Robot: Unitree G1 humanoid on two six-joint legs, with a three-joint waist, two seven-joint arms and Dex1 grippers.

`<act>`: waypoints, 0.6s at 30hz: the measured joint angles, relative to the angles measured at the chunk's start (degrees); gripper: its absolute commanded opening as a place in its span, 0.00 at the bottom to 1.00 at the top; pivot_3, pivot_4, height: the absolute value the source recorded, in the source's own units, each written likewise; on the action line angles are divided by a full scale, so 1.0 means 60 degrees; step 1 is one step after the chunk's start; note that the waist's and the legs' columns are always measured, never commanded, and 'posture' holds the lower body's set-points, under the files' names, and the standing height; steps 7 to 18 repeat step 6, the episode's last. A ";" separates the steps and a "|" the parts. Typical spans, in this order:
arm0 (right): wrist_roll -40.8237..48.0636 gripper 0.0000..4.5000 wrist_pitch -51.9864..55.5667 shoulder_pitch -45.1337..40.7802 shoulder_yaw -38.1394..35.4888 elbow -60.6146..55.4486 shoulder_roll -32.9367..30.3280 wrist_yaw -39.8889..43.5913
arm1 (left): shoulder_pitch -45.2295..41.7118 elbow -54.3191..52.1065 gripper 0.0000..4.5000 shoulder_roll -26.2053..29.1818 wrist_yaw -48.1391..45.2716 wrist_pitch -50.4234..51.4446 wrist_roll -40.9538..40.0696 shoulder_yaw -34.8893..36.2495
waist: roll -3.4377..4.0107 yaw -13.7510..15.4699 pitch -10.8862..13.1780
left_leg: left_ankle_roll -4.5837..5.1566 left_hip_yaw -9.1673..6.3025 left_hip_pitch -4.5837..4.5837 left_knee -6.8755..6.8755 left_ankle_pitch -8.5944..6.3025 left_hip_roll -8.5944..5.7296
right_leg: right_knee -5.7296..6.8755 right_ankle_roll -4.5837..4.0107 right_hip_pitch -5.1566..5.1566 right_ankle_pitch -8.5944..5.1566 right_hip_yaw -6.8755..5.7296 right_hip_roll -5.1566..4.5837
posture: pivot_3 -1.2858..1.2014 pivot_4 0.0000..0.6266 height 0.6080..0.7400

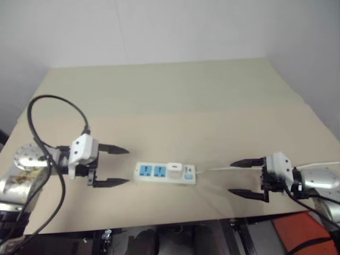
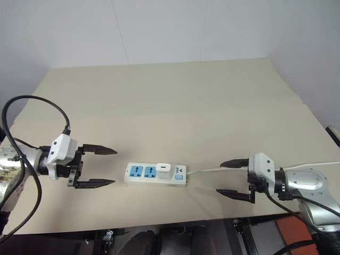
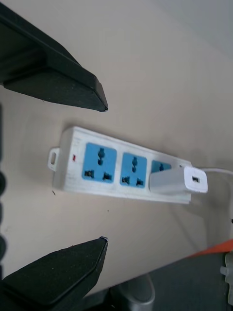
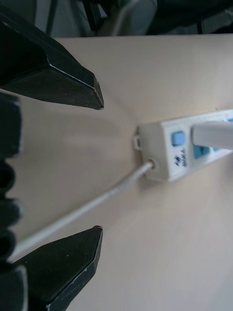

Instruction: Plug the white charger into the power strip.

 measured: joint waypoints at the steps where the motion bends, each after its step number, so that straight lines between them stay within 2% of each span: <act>1: 0.0000 1.00 0.0015 0.0024 -0.0008 -0.0067 0.0021 -0.0042 | -0.0062 0.0059 1.00 0.0000 -0.0027 -0.0022 0.0023 -0.0012 | 0.0000 0.0002 0.0000 | 0.0000 0.0000 0.0000 0.0000 0.0000 0.0000 | 0.0000 0.0000 0.0000 0.0000 -0.0001 0.0000 | 0.52 0.24 1.00; 6: 0.0001 1.00 0.0046 0.0574 -0.0103 -0.0510 0.0228 -0.0363 | -0.0289 0.0466 1.00 -0.0010 -0.0184 -0.0279 0.0225 -0.0183 | -0.0002 0.0014 0.0001 | 0.0000 0.0000 -0.0006 0.0000 0.0000 -0.0002 | -0.0003 0.0000 -0.0002 0.0000 0.0000 -0.0001 | 0.52 0.24 1.00; 18: 0.0001 1.00 0.0046 0.0574 -0.0103 -0.0510 0.0228 -0.0363 | -0.0289 0.0466 1.00 -0.0010 -0.0184 -0.0279 0.0225 -0.0183 | -0.0002 0.0014 0.0001 | 0.0000 0.0000 -0.0006 0.0000 0.0000 -0.0002 | -0.0003 0.0000 -0.0002 0.0000 0.0000 -0.0001 | 0.52 0.24 1.00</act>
